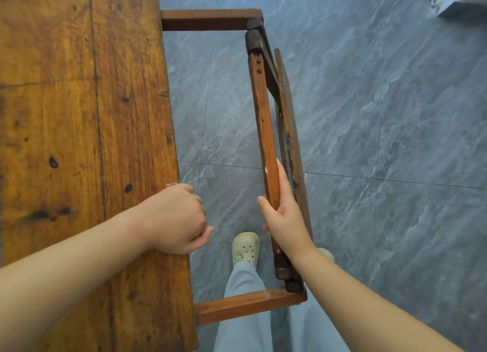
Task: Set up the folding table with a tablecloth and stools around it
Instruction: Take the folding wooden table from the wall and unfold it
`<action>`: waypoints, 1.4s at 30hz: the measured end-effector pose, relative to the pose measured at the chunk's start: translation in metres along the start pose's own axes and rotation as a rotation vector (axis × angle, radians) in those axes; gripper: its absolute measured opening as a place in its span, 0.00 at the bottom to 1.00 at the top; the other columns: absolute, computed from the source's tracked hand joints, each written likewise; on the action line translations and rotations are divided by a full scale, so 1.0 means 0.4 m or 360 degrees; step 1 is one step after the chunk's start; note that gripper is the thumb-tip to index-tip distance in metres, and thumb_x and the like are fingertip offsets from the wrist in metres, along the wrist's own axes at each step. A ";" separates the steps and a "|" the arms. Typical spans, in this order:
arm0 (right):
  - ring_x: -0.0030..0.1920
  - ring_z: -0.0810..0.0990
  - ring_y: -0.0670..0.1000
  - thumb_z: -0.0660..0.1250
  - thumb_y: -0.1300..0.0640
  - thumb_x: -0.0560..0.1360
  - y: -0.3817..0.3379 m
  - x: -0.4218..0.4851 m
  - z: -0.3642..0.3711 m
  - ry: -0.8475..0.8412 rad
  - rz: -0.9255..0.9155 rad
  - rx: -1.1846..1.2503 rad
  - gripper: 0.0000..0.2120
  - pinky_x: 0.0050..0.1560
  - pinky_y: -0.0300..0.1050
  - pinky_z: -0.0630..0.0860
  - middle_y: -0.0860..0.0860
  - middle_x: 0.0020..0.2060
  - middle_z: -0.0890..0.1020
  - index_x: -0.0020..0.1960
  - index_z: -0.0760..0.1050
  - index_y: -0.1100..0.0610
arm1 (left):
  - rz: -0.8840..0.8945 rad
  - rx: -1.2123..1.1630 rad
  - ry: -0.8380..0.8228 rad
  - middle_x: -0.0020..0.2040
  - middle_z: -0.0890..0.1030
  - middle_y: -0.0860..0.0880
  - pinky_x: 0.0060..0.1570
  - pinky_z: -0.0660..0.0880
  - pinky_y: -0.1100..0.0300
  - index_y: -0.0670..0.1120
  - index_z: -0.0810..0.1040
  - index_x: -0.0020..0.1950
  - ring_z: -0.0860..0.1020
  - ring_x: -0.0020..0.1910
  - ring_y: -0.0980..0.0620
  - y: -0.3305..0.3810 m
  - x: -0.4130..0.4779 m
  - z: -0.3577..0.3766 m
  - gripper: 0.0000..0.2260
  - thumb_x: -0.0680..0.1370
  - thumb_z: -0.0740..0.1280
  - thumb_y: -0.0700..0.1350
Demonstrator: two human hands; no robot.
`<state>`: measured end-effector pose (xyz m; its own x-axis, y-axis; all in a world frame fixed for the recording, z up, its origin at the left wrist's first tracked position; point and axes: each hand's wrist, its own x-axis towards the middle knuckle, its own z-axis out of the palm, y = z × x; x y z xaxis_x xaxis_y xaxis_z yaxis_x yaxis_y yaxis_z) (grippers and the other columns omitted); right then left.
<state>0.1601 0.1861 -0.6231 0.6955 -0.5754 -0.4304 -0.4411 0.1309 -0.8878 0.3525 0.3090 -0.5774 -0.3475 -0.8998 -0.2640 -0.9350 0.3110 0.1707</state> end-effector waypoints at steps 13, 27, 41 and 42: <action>0.29 0.77 0.53 0.67 0.57 0.77 -0.051 0.089 -0.226 -0.0111 0.0121 0.0192 0.37 0.34 0.49 0.79 0.52 0.35 0.78 0.75 0.51 0.35 | 0.0117 -0.0054 -0.0044 0.19 0.67 0.51 0.26 0.64 0.60 0.47 0.69 0.19 0.65 0.19 0.50 0.071 0.153 -0.049 0.24 0.74 0.58 0.55; 0.66 0.69 0.34 0.62 0.59 0.79 -0.029 0.105 -0.193 0.0205 -0.0044 0.0048 0.33 0.67 0.40 0.69 0.31 0.69 0.65 0.77 0.52 0.40 | 0.0235 -0.0179 -0.0010 0.29 0.69 0.50 0.39 0.57 0.54 0.47 0.71 0.31 0.64 0.30 0.51 0.142 0.416 -0.120 0.22 0.80 0.48 0.51; 0.27 0.69 0.47 0.57 0.44 0.80 -0.008 0.091 -0.290 0.0160 0.0090 0.0387 0.26 0.25 0.41 0.70 0.52 0.32 0.70 0.76 0.52 0.37 | 0.0218 -0.0018 0.0068 0.21 0.62 0.54 0.31 0.58 0.59 0.49 0.65 0.22 0.61 0.22 0.53 0.116 0.426 -0.083 0.24 0.78 0.53 0.55; 0.27 0.69 0.47 0.55 0.43 0.80 -0.007 0.095 -0.286 0.0154 0.0085 0.0401 0.25 0.25 0.41 0.69 0.52 0.33 0.70 0.76 0.52 0.37 | 0.0233 -0.0015 0.0062 0.21 0.62 0.54 0.31 0.58 0.59 0.49 0.65 0.22 0.61 0.22 0.53 0.116 0.431 -0.083 0.24 0.77 0.54 0.55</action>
<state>0.1228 0.0716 -0.6185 0.6122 -0.6352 -0.4709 -0.3121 0.3530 -0.8820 0.2515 0.1583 -0.5834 -0.4768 -0.8563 -0.1986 -0.8737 0.4371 0.2133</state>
